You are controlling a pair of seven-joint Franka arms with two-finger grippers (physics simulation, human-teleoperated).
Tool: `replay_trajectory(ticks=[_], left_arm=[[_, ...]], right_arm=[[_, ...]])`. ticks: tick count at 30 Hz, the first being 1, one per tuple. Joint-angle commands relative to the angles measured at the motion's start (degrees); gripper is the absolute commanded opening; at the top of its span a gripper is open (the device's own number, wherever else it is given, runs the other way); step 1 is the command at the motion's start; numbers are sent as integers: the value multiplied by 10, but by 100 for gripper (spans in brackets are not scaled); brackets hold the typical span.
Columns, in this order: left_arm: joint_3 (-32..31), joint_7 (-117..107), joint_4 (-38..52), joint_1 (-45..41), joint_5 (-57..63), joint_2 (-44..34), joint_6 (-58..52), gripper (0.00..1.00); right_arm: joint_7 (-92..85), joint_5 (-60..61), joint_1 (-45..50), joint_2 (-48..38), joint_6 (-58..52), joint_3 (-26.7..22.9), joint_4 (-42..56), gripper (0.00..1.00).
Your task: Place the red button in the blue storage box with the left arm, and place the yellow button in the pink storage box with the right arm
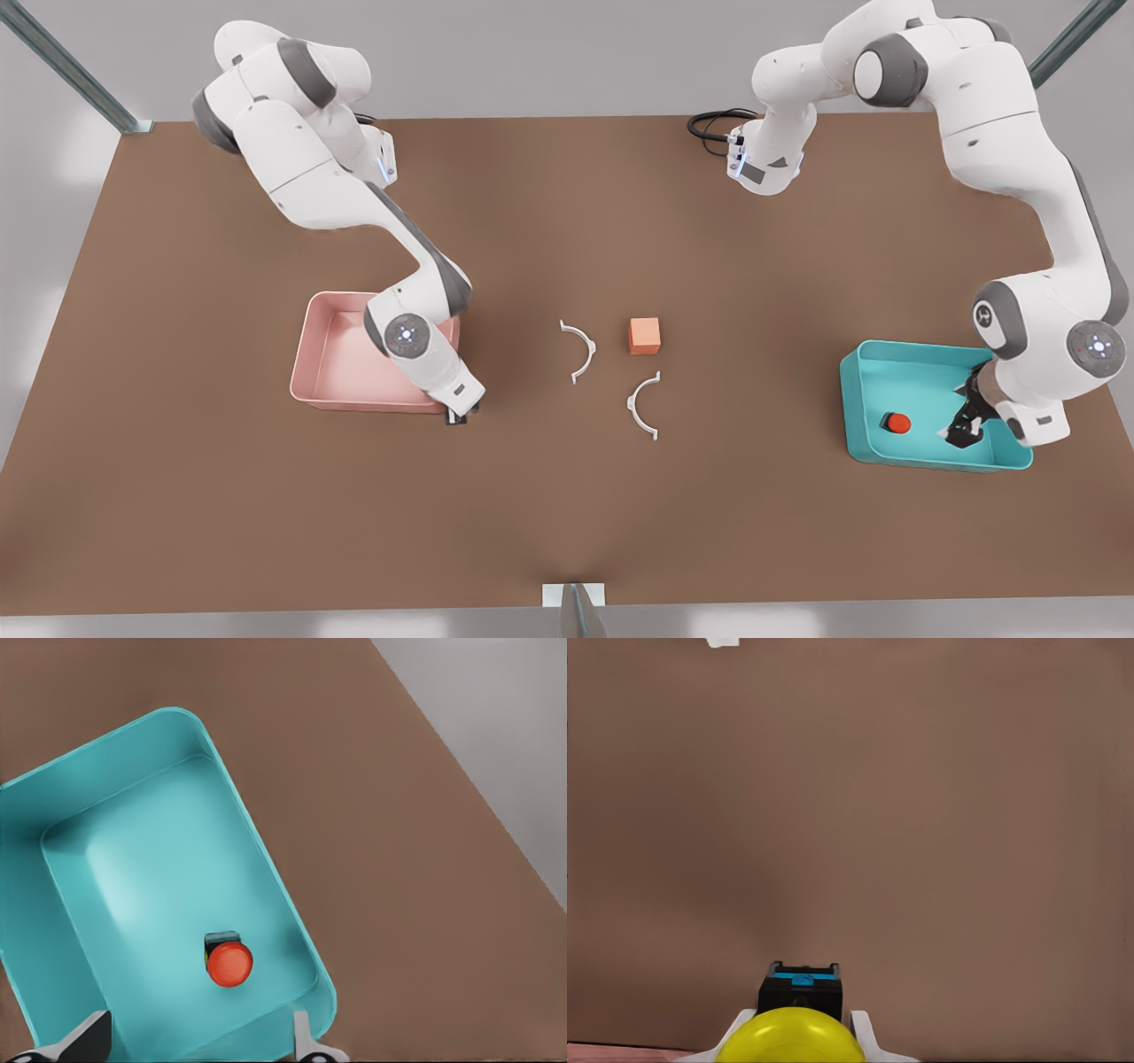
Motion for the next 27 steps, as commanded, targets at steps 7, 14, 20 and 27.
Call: replay_trajectory(ticks=[7, 14, 20, 27], left_arm=[[-21, 571, 15, -123, -12, -210, -265, 100], [-32, 568, 15, -131, -11, -217, -298, 100], [-31, 572, 15, -128, -11, -217, -298, 100], [-31, 571, 15, -127, -11, -217, -298, 100]], right_arm=[[79, 26, -77, -201, -3, 43, -185, 48], [78, 26, -178, -239, 1, 94, -258, 100], [170, 57, -162, -275, 1, 56, -185, 100], [740, 103, -22, -225, -478, -183, 176, 100]])
